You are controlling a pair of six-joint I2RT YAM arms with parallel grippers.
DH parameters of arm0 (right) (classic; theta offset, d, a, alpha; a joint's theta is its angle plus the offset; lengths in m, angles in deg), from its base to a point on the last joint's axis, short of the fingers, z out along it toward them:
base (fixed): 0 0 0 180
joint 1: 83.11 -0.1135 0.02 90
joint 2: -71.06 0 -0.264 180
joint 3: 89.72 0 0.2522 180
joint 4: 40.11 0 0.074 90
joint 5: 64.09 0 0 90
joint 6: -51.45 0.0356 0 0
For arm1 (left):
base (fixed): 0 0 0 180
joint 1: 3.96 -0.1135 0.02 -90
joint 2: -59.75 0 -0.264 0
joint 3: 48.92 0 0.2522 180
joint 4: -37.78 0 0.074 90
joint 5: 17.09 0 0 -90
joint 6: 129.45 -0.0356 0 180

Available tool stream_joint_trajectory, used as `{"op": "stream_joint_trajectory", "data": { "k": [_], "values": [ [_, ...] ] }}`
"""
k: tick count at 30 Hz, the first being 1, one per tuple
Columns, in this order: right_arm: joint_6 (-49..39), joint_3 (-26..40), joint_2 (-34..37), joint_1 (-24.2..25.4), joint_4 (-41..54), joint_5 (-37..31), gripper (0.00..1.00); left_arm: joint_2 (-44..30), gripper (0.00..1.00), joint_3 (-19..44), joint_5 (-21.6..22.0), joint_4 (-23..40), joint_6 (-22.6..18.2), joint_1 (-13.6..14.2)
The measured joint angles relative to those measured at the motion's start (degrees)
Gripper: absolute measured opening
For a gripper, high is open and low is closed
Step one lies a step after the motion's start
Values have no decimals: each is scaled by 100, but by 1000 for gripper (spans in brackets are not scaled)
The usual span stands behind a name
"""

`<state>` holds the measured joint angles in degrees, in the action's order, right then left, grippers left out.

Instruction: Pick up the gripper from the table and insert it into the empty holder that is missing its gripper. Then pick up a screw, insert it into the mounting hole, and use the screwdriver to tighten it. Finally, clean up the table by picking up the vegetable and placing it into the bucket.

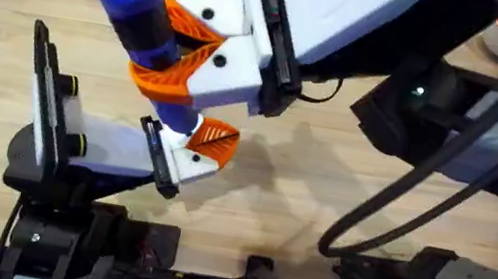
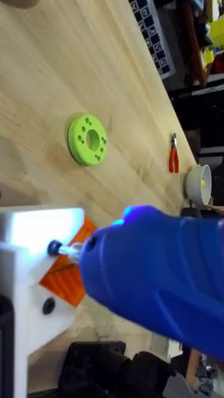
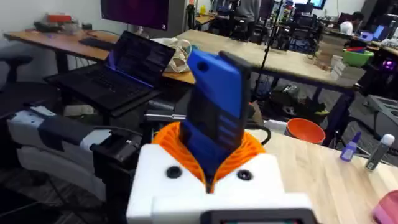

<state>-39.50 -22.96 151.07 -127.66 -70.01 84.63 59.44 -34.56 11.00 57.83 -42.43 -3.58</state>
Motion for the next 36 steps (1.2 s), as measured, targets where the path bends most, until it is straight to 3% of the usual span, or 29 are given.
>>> {"op": "stream_joint_trajectory", "data": {
  "k": [36],
  "values": [
    [-99,8,0,0,175,-1,12,0,12,0,1,1,2,0]
  ]
}}
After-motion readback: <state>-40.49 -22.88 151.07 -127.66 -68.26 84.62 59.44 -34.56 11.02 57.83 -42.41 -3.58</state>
